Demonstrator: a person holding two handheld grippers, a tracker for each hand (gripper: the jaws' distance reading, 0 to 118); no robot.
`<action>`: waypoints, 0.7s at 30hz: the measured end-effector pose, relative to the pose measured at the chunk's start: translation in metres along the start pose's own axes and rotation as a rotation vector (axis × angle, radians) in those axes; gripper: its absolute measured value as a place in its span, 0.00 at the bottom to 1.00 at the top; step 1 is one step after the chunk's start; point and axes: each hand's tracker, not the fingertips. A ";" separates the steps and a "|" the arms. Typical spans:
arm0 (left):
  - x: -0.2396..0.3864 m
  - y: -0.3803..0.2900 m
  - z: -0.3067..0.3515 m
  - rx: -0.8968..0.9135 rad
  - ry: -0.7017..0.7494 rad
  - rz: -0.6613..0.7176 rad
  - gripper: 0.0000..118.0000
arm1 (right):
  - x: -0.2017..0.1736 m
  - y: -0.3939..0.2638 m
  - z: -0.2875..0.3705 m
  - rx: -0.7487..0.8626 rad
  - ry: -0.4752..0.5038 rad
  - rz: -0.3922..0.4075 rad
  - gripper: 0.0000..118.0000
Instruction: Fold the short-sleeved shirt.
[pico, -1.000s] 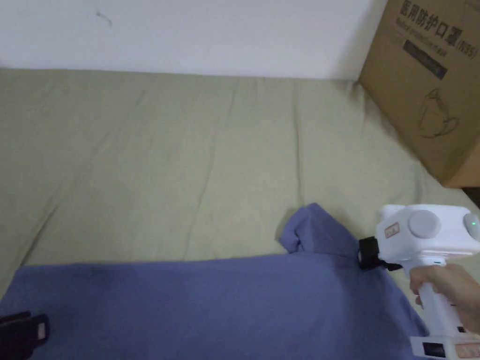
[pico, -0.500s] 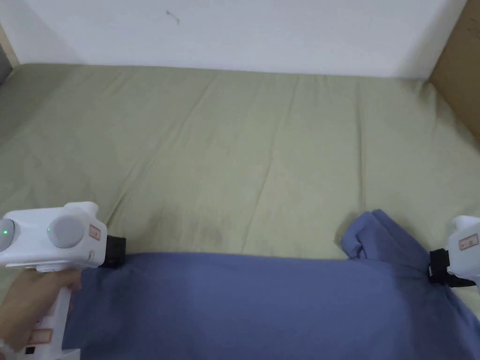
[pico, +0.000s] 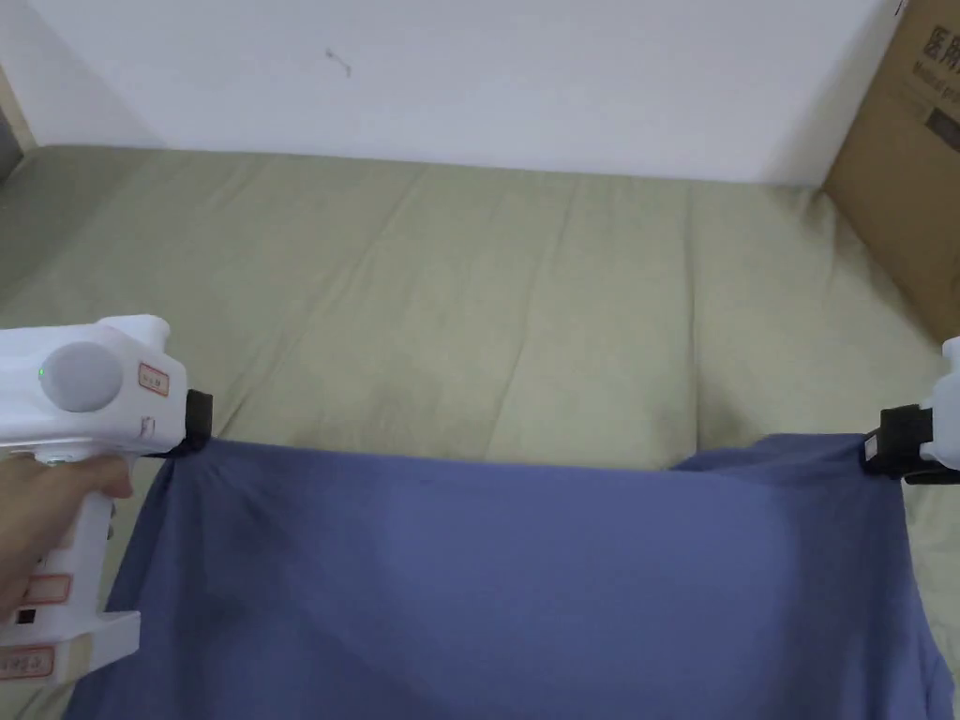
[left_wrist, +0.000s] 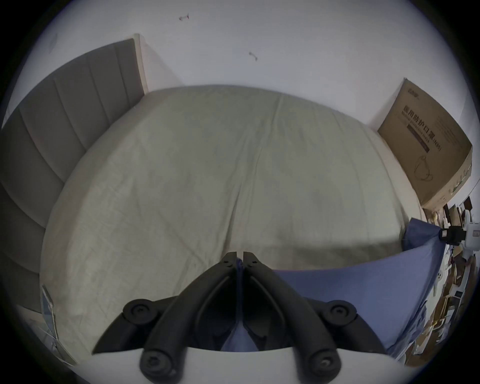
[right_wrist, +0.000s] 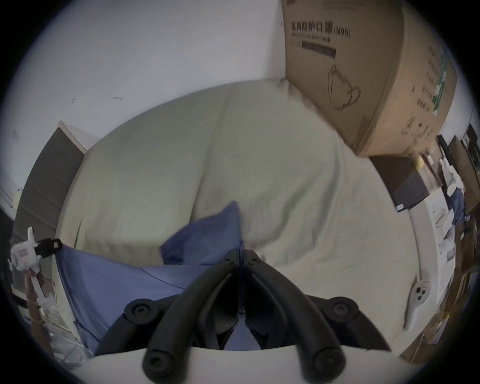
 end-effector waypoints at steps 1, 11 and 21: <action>-0.001 0.000 0.010 0.025 -0.015 -0.002 0.01 | 0.001 -0.002 0.010 0.012 0.001 0.012 0.02; -0.051 -0.113 0.130 0.108 -0.111 0.063 0.01 | 0.015 -0.123 0.112 0.015 0.040 0.066 0.02; -0.073 -0.270 0.126 -0.110 -0.054 0.107 0.01 | 0.051 -0.281 0.074 -0.211 0.038 -0.111 0.02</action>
